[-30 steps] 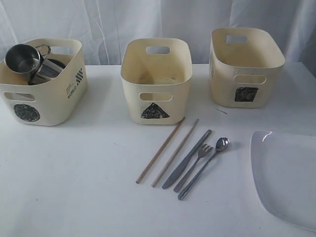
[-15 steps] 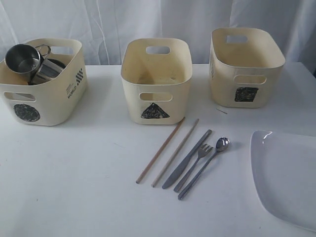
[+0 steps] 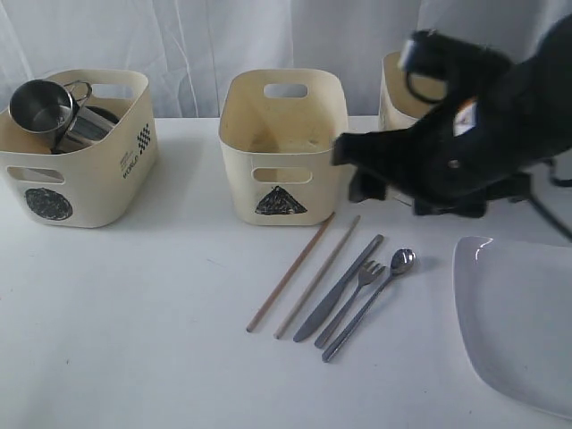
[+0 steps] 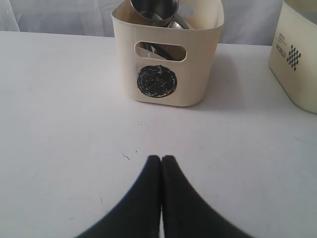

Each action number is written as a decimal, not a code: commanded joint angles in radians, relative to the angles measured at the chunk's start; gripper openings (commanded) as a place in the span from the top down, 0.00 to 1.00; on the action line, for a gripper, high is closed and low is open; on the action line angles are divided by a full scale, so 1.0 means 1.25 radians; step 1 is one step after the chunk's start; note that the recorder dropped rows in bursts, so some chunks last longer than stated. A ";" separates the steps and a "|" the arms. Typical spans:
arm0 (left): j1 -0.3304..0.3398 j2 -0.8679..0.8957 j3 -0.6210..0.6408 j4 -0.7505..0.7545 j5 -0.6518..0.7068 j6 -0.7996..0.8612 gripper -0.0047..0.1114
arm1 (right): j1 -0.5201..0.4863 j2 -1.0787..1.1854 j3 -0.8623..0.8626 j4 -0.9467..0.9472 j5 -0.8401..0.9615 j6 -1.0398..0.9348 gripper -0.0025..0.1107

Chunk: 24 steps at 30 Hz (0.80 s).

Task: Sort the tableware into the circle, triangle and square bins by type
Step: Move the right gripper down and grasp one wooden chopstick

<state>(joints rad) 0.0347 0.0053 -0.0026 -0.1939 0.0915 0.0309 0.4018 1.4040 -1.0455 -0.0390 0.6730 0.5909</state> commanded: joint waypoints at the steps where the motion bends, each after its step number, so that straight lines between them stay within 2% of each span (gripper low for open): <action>1: -0.006 -0.004 0.002 -0.010 -0.002 -0.003 0.96 | 0.103 0.164 -0.075 -0.116 0.006 0.258 0.40; 2: -0.006 -0.004 0.002 -0.010 -0.002 -0.003 0.96 | 0.126 0.214 -0.104 -0.162 0.020 0.341 0.40; 7: -0.006 -0.004 0.002 -0.009 -0.002 -0.003 0.96 | 0.173 0.337 -0.193 -0.248 0.045 0.478 0.40; 15: -0.006 -0.004 0.002 -0.009 -0.002 -0.003 0.96 | 0.175 0.457 -0.281 -0.296 0.062 0.570 0.43; 24: -0.006 -0.004 0.002 -0.009 -0.002 -0.003 0.96 | 0.175 0.515 -0.290 -0.361 0.043 0.641 0.43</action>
<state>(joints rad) 0.0347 0.0053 -0.0026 -0.1939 0.0915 0.0309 0.6195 2.0335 -1.4022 -0.4570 0.7447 1.3665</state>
